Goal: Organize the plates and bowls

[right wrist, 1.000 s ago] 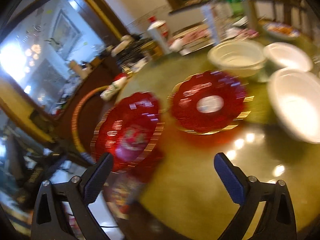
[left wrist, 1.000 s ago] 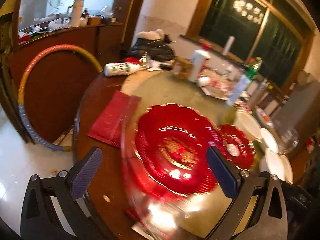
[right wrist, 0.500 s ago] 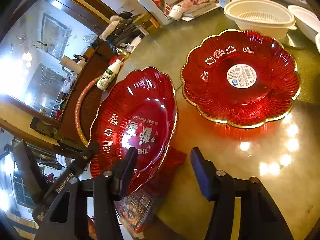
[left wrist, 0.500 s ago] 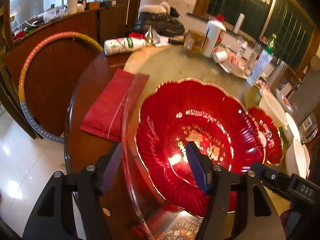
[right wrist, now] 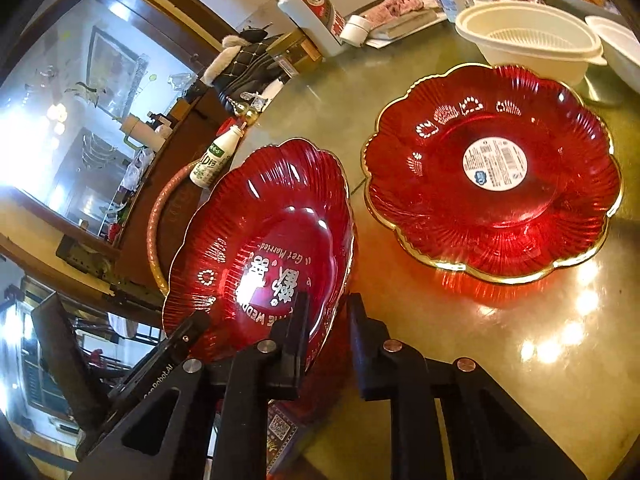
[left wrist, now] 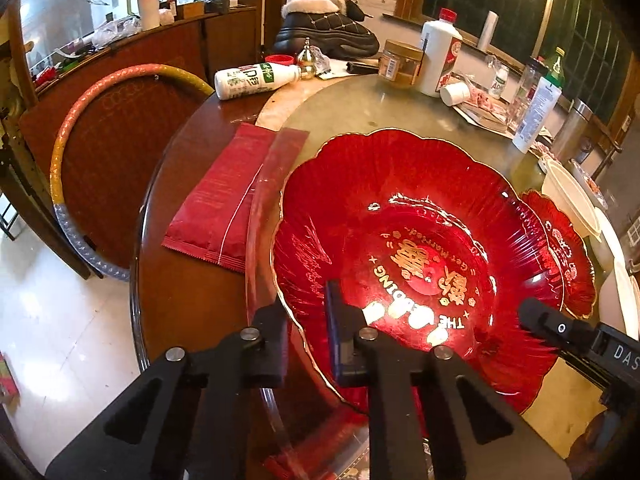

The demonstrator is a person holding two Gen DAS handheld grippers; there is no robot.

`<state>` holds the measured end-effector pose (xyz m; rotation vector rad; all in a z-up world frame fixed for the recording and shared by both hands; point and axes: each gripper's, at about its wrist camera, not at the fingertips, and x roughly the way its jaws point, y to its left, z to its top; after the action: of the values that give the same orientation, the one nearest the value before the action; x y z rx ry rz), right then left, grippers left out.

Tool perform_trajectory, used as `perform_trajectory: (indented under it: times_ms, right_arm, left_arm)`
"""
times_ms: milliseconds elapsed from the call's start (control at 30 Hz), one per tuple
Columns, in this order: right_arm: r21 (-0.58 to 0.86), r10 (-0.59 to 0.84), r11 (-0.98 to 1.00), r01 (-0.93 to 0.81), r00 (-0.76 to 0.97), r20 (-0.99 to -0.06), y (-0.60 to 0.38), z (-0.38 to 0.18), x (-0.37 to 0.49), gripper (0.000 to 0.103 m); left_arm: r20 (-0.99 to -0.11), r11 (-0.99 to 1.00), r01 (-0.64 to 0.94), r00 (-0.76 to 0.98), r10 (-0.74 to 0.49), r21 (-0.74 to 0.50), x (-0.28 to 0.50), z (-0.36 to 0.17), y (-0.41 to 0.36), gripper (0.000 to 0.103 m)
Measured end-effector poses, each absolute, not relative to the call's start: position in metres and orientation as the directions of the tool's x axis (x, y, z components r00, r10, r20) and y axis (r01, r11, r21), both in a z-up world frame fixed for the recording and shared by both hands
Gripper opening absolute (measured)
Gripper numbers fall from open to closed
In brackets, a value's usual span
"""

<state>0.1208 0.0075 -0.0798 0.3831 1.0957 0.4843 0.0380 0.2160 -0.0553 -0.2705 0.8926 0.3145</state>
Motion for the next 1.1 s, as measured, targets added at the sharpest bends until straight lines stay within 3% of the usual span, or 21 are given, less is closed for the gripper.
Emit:
perform_trajectory:
  times_ms: [267,633,1100]
  right_arm:
    - [0.468,0.530,0.848,-0.251,0.427,-0.732,0.009,-0.072,0.113,0.017]
    - [0.333,0.501,0.864,-0.377,0.580,-0.643,0.018,-0.038,0.087,0.015]
    - [0.292,0.486,0.870,-0.396,0.600,-0.635,0.020,-0.037,0.081,0.014]
  left_arm:
    - [-0.770,0.908,-0.404,0.613,0.177,-0.113,0.031,-0.050,0.216,0.012]
    - [-0.656,0.897,-0.430,0.708,0.261,-0.106,0.004,-0.021,0.205,0.012]
    - [-0.650,0.892,-0.441,0.707,0.276,-0.101,-0.002,-0.025,0.202,0.012]
